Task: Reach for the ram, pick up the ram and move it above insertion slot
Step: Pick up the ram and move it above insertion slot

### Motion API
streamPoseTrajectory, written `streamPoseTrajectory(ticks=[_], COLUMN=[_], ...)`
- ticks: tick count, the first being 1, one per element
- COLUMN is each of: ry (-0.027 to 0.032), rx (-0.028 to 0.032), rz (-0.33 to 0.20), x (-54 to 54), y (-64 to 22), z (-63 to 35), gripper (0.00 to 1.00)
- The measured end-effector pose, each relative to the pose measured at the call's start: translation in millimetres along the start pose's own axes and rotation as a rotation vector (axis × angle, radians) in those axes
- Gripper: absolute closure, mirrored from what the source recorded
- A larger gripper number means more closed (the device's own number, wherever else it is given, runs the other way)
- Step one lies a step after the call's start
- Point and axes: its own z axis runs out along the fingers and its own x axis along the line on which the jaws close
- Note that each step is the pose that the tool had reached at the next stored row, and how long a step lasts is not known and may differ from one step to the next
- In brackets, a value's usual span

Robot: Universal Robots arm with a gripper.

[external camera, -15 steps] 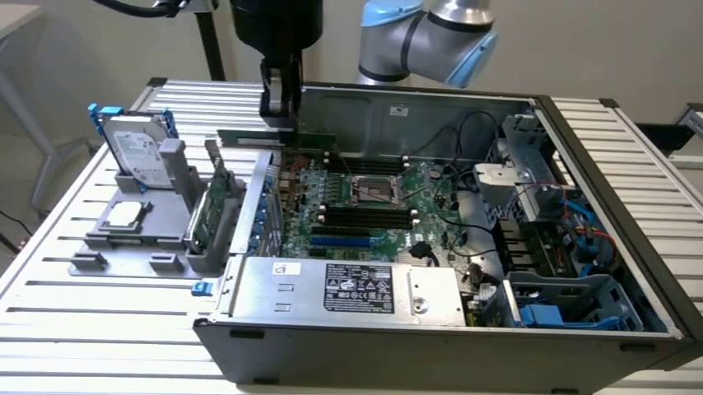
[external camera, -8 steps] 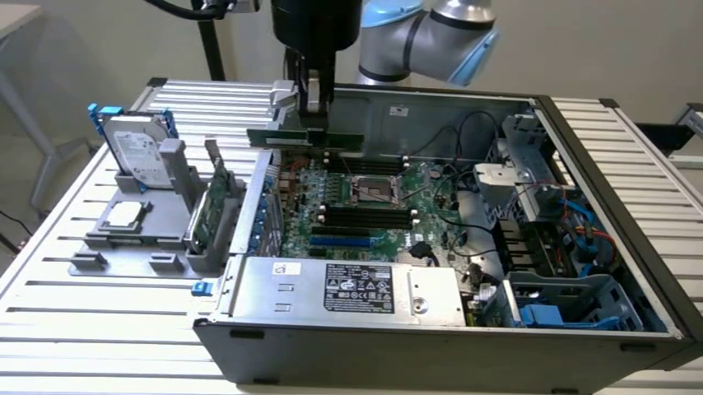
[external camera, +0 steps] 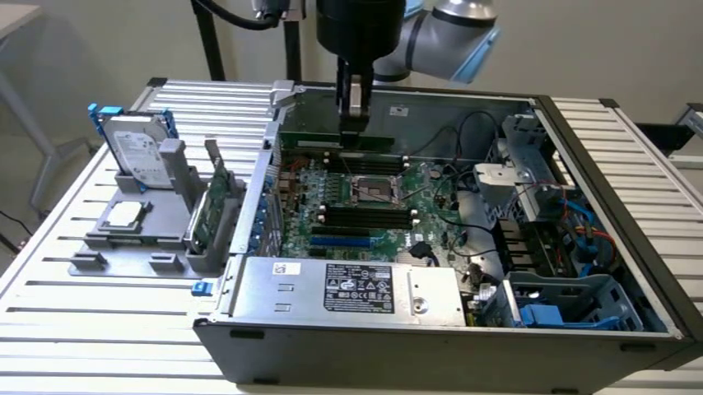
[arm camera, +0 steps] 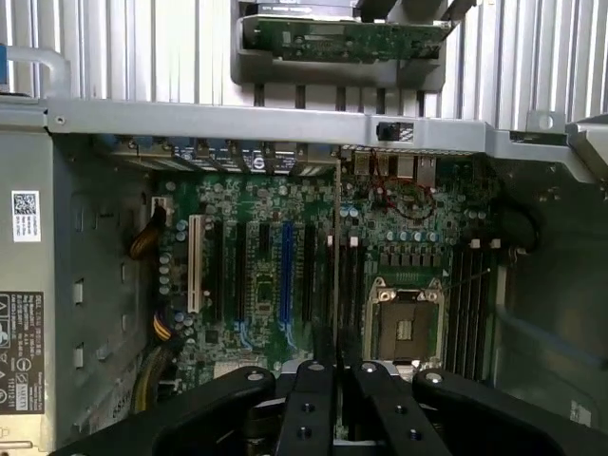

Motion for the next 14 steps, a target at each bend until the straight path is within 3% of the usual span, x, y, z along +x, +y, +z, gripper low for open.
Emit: streamPoseTrajectory(ticks=[6,11,14], ry=[0.0,0.0001,0.0001], rx=[-0.0001,0.0,0.0], rz=[0.0,0.0,0.0], x=[-9.5,-18.7,-29.7], y=[-25.5,-32.9,-35.6], z=[8.3,17.1,19.8], gripper=[0.87,0.87,0.87])
